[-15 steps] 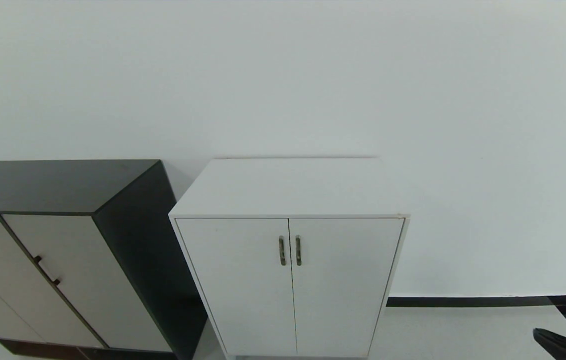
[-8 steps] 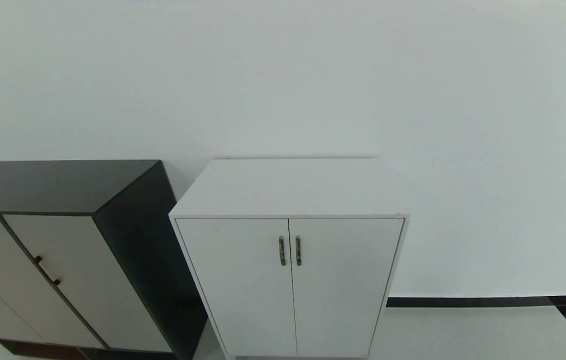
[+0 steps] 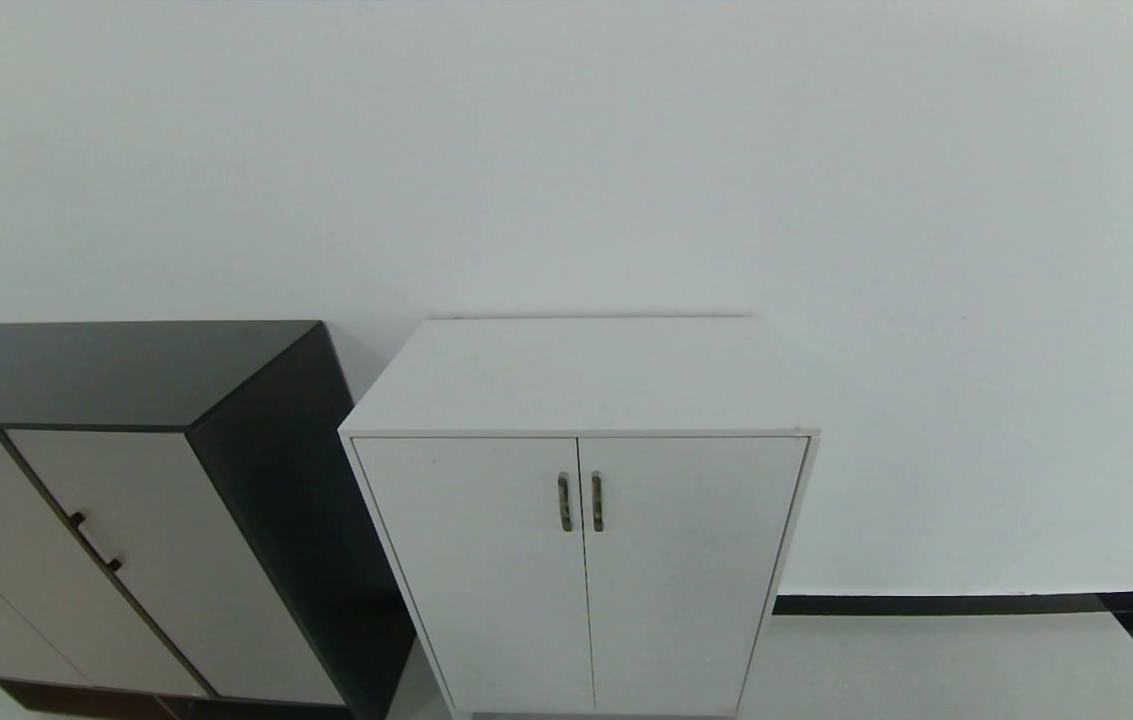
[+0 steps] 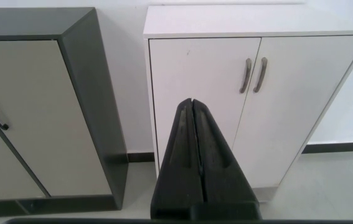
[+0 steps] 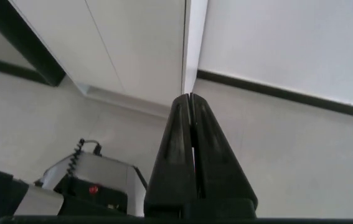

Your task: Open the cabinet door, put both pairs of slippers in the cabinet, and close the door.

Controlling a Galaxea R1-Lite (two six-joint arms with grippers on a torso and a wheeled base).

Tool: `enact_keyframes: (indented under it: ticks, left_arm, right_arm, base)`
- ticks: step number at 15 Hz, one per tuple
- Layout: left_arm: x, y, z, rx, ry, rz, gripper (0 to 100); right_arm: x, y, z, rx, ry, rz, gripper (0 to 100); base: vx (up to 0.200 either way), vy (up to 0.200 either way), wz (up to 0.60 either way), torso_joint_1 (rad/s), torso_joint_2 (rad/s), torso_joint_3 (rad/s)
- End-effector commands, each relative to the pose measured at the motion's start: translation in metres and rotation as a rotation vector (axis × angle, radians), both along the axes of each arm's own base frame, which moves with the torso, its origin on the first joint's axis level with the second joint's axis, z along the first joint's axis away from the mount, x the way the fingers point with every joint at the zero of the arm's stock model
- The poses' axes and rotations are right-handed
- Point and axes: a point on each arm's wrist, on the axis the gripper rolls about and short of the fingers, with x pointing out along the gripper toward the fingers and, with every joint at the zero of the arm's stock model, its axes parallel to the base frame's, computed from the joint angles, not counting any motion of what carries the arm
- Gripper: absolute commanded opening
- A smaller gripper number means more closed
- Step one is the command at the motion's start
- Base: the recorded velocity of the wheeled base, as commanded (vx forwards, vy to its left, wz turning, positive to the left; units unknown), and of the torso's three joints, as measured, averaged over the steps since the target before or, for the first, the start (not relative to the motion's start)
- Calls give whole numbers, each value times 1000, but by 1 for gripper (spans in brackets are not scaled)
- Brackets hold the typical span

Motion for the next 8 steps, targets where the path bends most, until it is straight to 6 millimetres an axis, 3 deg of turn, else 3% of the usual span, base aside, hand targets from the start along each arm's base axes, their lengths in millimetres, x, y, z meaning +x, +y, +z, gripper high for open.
enact_keyframes:
  ticks: [1, 4, 8]
  left_arm:
    - [0, 0, 0, 0, 1, 0, 0]
    - [0, 0, 0, 0, 0, 0, 0]
    - [0, 0, 0, -3, 0, 0, 0]
  right_arm:
    - [-6, -2, 0, 28, -72, 10, 0]
    - [-10, -2, -5, 35, -72, 99, 0]
    - [-14, -3, -5, 37, -127, -80, 0]
  base:
    - [0, 0, 0, 0, 0, 0]
    - [0, 0, 0, 0, 0, 0]
    - [0, 0, 0, 0, 0, 0]
